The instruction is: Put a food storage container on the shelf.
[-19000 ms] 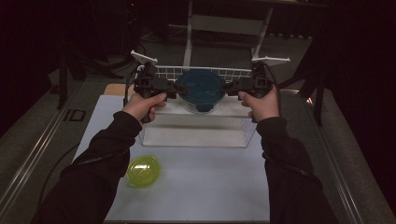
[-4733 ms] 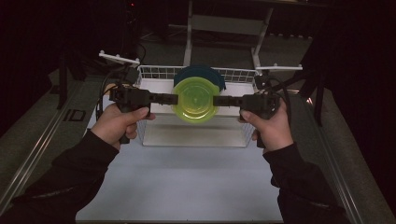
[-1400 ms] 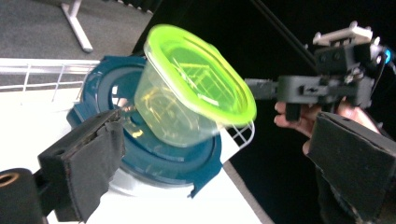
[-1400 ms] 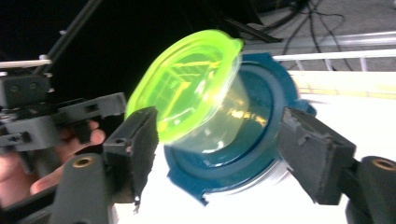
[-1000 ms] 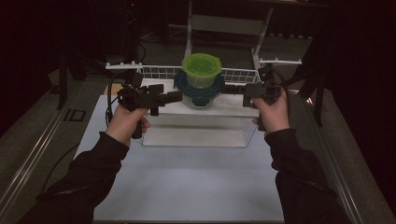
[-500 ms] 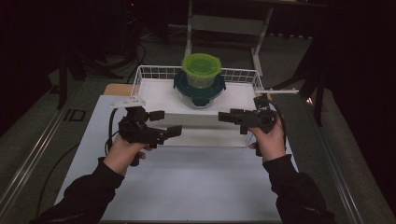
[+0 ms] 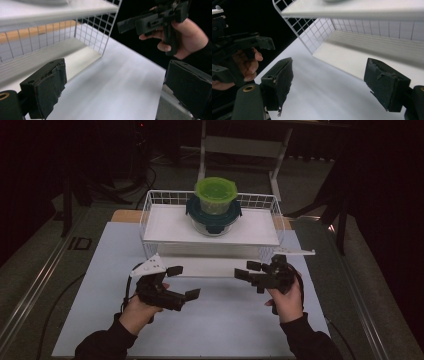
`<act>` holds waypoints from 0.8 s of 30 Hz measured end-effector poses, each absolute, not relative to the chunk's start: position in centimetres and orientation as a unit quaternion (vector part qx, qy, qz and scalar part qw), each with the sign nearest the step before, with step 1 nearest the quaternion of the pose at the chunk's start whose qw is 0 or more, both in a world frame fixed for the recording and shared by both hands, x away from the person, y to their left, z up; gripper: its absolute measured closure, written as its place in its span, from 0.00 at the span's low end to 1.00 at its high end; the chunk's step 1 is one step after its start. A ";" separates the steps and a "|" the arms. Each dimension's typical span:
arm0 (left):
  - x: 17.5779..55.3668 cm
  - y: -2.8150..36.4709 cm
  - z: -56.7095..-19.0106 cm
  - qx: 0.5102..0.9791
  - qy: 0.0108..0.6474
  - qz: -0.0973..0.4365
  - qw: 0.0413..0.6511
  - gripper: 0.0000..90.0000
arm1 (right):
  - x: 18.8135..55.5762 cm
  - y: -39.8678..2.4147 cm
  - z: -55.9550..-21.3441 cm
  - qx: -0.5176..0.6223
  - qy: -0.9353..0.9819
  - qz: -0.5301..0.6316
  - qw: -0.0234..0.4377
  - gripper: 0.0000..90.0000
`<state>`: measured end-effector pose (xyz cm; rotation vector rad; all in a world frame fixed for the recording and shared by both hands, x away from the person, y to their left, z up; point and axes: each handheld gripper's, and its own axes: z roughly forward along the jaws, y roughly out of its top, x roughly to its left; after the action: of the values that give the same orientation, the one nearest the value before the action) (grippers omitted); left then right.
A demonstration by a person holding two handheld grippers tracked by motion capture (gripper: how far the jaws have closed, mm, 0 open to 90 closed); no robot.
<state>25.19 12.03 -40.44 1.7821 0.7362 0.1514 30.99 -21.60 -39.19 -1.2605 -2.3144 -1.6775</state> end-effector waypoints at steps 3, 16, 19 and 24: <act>24.7 11.7 -41.3 0.765 0.301 0.060 0.567 0.04 | 30.2 -21.7 -40.2 -0.404 -0.742 -0.536 0.007 0.25; 22.9 11.1 -45.2 0.768 0.283 0.058 0.572 0.04 | 27.3 -22.9 -46.1 -0.410 -0.740 -0.533 0.023 0.24; 22.7 11.4 -46.1 0.765 0.290 0.062 0.571 0.04 | 26.9 -23.6 -46.7 -0.407 -0.743 -0.532 -0.005 0.22; 22.8 11.9 -47.2 0.766 0.298 0.071 0.564 0.04 | 26.8 -24.4 -47.3 -0.413 -0.739 -0.532 -0.013 0.22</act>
<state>22.76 11.91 -47.23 1.8031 0.7019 0.1675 26.75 -24.39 -47.25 -1.3073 -2.3428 -1.6851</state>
